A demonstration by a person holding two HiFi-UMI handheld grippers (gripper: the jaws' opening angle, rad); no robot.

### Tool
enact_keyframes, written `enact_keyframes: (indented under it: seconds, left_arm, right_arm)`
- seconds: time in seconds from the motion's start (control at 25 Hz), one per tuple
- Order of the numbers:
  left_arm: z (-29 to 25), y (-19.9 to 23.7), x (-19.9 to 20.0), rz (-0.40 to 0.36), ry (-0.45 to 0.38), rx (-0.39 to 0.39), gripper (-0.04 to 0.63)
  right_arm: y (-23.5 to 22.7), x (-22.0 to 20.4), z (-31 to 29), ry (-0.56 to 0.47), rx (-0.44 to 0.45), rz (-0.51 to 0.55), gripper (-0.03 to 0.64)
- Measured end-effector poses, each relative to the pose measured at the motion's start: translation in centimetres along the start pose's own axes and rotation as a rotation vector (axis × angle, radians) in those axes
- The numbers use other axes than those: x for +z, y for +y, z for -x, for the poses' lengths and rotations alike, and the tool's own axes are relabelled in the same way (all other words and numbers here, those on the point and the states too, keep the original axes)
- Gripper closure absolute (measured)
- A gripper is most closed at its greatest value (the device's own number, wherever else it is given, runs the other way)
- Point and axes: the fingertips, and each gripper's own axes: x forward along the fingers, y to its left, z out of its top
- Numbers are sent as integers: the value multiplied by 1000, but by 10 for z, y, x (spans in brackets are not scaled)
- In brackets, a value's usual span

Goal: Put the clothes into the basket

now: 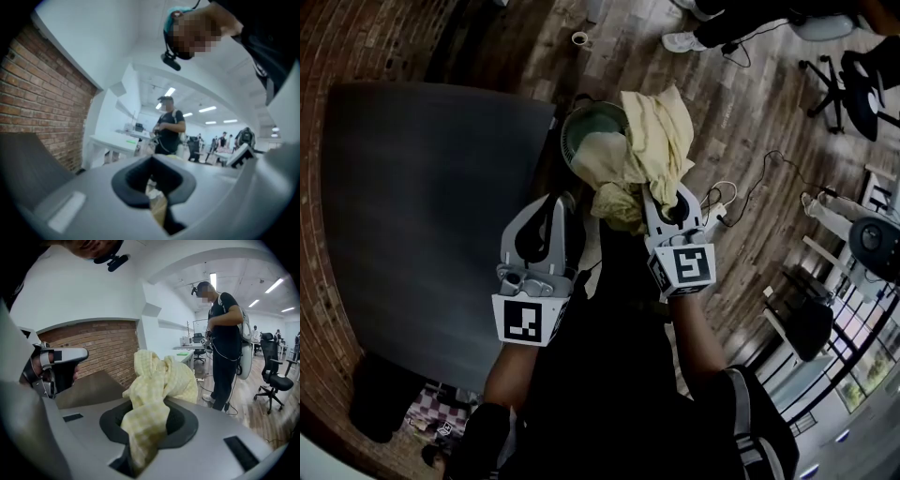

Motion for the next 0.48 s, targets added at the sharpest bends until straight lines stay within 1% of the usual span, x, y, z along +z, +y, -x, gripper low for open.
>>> enact_keyframes:
  seconds: [0.16,0.32,0.48]
  left_arm:
    - [-5,7,-21,9,2,1,592]
    - [-12,6,-39,46,15,2,592]
    - [-13,10,-52,55,13,2,592]
  right_arm:
    - [-3,-27,-16,9,1,-3,528]
    - [-10,-49,-32,13,-13,1,528]
    - [-14,-76,-51,19,-23,8,528]
